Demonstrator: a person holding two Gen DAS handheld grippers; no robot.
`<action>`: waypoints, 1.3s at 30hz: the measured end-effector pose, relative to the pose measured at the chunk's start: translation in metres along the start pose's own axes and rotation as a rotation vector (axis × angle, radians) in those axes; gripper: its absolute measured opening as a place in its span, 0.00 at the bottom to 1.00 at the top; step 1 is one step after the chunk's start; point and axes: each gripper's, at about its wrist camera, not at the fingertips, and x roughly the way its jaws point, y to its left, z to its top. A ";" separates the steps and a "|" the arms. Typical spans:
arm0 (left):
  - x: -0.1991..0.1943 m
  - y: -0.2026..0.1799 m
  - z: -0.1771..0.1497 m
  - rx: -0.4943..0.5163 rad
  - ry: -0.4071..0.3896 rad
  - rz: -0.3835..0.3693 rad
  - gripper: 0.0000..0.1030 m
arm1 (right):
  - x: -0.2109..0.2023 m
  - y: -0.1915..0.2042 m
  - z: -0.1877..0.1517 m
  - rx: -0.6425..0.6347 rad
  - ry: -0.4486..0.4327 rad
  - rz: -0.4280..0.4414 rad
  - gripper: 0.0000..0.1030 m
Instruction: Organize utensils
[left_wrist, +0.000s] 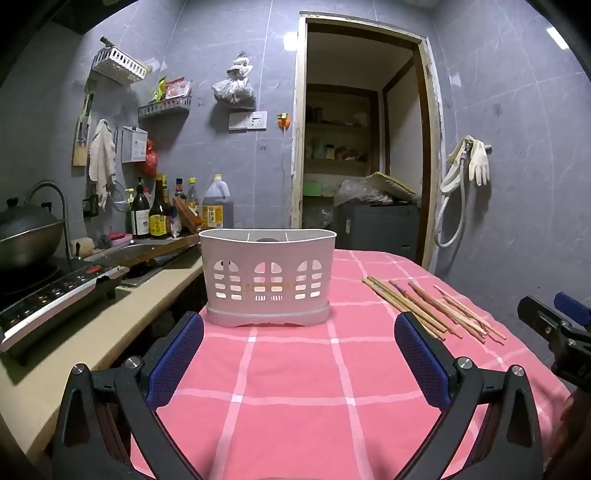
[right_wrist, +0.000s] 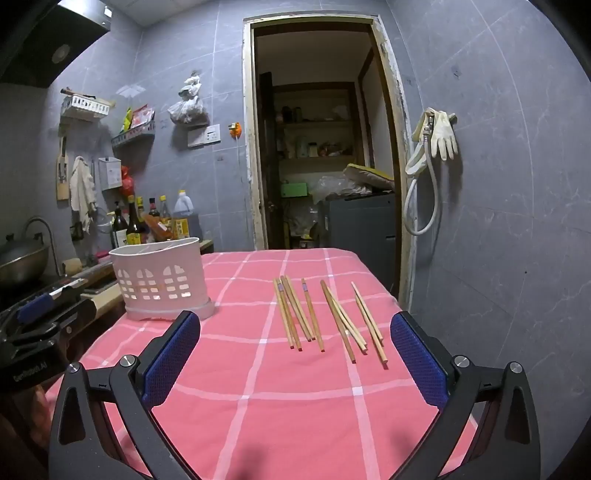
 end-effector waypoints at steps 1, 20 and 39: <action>0.000 0.000 0.000 -0.001 -0.002 0.002 0.98 | 0.001 0.000 0.000 0.002 0.008 -0.002 1.00; 0.003 0.001 0.001 0.004 0.005 0.001 0.98 | 0.004 -0.001 -0.001 0.009 0.033 -0.001 1.00; 0.006 0.000 -0.004 0.003 0.010 0.003 0.98 | 0.009 -0.001 -0.005 0.028 0.045 0.005 1.00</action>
